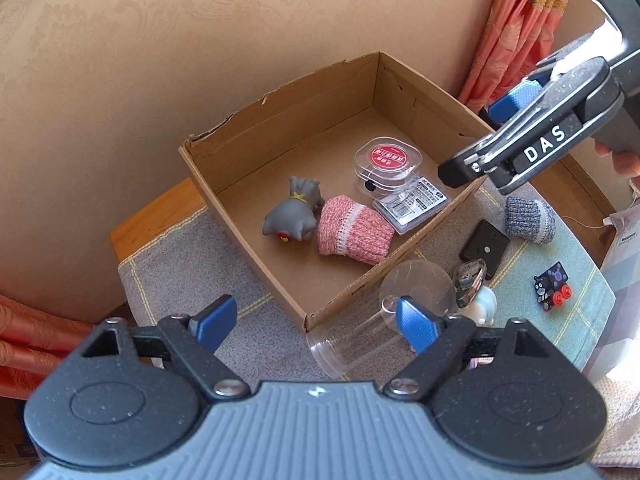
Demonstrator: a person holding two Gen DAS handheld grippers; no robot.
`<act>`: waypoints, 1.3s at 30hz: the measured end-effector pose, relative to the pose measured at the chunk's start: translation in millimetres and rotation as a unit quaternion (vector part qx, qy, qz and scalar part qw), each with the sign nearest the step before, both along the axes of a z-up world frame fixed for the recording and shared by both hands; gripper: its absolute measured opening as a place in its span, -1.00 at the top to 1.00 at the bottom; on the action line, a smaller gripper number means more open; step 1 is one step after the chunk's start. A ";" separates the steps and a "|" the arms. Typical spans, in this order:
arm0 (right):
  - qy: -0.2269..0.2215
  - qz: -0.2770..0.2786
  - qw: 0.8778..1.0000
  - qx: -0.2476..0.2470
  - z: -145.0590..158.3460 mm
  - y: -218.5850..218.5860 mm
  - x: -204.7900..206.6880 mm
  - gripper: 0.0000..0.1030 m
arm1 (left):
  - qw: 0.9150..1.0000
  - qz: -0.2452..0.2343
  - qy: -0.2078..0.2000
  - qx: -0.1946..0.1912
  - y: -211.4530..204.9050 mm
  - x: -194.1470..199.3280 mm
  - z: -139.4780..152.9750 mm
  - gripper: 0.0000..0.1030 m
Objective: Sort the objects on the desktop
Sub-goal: 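Move both tools back toward the clear bottle and the white card box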
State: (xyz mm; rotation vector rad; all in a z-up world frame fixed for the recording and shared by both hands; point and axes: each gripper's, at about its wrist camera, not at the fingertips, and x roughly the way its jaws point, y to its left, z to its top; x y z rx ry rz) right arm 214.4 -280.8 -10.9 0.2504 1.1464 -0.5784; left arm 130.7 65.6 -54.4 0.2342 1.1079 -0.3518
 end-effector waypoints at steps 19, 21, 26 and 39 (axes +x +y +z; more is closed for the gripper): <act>-0.021 0.017 0.999 -0.017 3.0 64.0 -45.0 -0.98 | 0.998 0.046 0.028 -0.019 -2.4 -49.2 -16.9 -0.81; -0.020 0.017 1.000 -0.011 -0.3 69.0 -50.5 -0.98 | 0.997 0.061 0.034 -0.023 -2.1 -49.8 -21.5 -0.81; -0.012 0.024 1.000 0.005 -14.3 83.0 -66.0 -0.99 | 0.994 0.092 0.047 -0.034 -2.6 -48.3 -34.0 -0.81; 0.017 -0.001 0.997 0.070 -67.4 103.4 -105.8 -0.99 | 0.984 0.147 0.069 -0.074 -8.1 -35.8 -61.1 -0.81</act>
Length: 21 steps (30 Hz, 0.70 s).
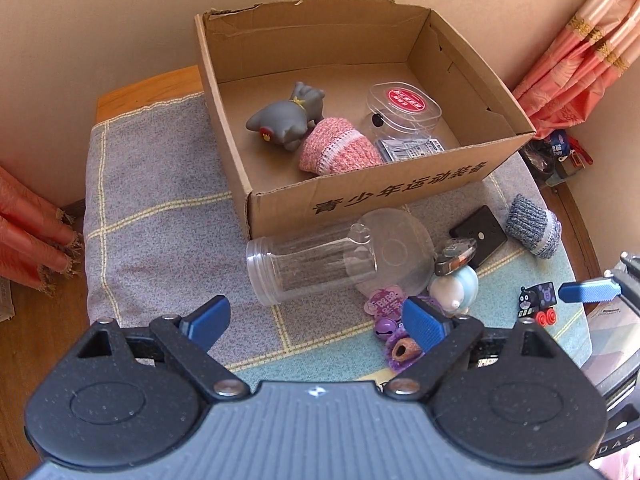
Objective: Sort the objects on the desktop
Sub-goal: 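Move both tools back toward the clear bottle and the white card box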
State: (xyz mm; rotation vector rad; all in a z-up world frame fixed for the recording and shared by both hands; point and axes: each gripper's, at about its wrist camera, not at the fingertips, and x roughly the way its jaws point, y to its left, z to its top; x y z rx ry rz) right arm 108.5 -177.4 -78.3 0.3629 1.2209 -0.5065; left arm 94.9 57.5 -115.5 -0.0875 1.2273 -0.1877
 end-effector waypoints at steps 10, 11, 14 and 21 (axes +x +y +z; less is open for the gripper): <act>0.014 -0.001 0.999 0.029 -30.1 0.2 0.0 -0.99 | 0.998 0.053 0.007 -0.030 -2.4 16.1 -13.6 -0.81; 0.012 -0.001 0.999 0.033 -31.6 -0.2 0.1 -0.99 | 0.998 0.063 0.008 -0.030 -1.5 18.0 -15.7 -0.81; 0.013 0.002 0.999 0.041 -36.1 -0.3 1.4 -0.99 | 0.995 0.085 0.013 -0.044 3.5 23.1 -21.3 -0.81; 0.034 0.032 0.998 0.039 -53.5 2.5 4.4 -0.99 | 0.994 0.091 0.013 -0.056 3.8 32.4 -31.5 -0.81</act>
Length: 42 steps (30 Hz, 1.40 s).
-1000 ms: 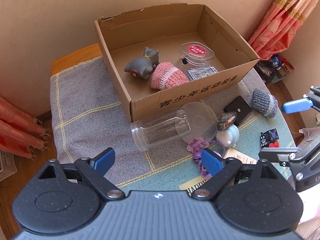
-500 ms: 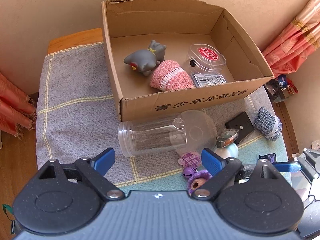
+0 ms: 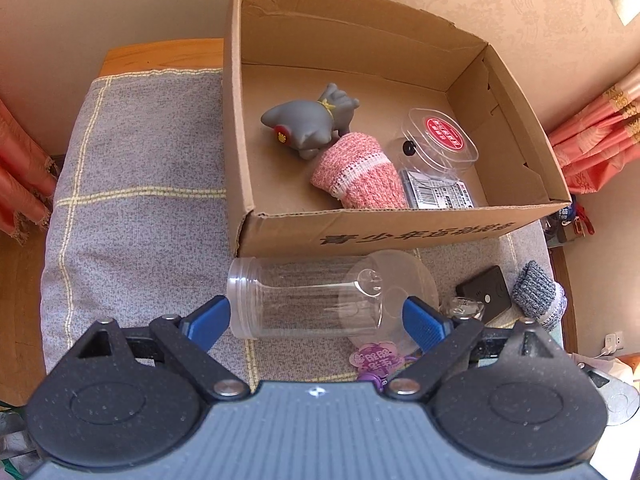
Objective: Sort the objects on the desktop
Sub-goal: 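Move both tools back toward the clear bottle and the white card box, then grasp the clear plastic bottle with the left tool while the right tool grasps the white card box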
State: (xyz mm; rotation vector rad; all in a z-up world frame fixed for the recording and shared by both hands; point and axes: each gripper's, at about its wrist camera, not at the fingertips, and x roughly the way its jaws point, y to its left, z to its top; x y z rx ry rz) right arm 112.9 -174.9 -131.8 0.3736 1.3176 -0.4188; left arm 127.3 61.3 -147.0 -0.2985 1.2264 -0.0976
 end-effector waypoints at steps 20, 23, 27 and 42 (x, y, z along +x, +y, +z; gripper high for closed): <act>0.022 0.027 0.999 -0.007 -25.2 -3.0 8.0 -0.99 | 1.000 0.024 -0.001 0.015 0.3 2.6 -21.1 -0.86; 0.022 0.031 0.999 -0.011 -25.5 0.4 7.4 -0.99 | 1.000 0.022 0.002 0.013 0.2 2.8 -25.5 -0.86; 0.025 0.035 0.999 -0.022 -25.8 1.5 7.0 -0.99 | 1.000 0.023 0.012 0.008 0.8 3.8 -31.0 -0.86; 0.049 0.077 0.994 -0.066 -34.1 6.3 9.1 -0.51 | 0.999 0.029 -0.015 0.010 5.2 -6.5 -26.5 -0.76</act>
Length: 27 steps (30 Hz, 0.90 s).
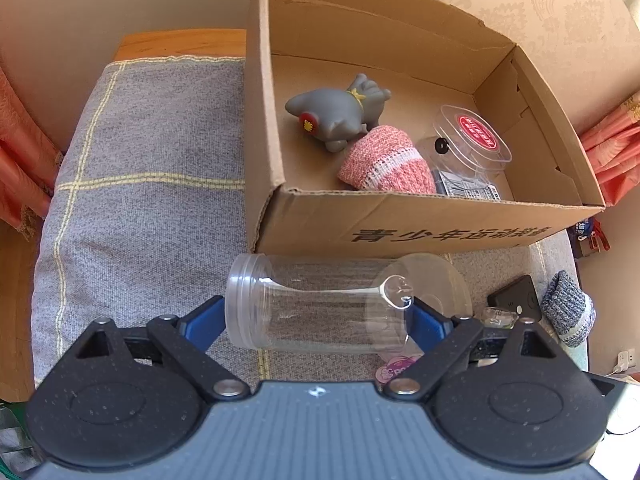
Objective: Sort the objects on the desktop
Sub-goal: 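Grasp the clear plastic bottle with the left tool while the right tool grasps the white card box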
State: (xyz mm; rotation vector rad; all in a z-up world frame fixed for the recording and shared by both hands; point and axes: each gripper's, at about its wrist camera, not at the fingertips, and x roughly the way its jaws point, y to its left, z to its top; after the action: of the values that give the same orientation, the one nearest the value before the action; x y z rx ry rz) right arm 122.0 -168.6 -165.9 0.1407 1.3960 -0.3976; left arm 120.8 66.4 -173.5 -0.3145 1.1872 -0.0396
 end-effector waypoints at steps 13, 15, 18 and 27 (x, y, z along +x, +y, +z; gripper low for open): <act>-0.001 0.004 1.000 0.014 -0.4 -3.7 4.3 0.06 | 1.000 -0.015 -0.004 0.019 -1.2 0.3 7.5 -0.75; -0.004 0.002 1.000 0.018 1.7 -3.5 3.8 0.06 | 1.000 -0.018 0.000 0.018 -1.6 -0.8 10.1 -0.75; -0.005 0.000 1.000 0.019 6.1 -4.0 3.5 0.06 | 0.999 -0.028 0.001 0.023 -3.9 -3.9 16.0 -0.75; -0.015 -0.003 1.000 0.018 31.5 -3.8 4.5 0.10 | 0.998 -0.046 0.002 0.032 -4.4 -17.2 47.4 -0.75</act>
State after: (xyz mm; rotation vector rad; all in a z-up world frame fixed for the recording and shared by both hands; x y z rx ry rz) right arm 126.5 -172.4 -134.4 0.1804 1.3749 -0.3737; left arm 103.6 62.1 -126.2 -0.2039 1.2034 -0.0813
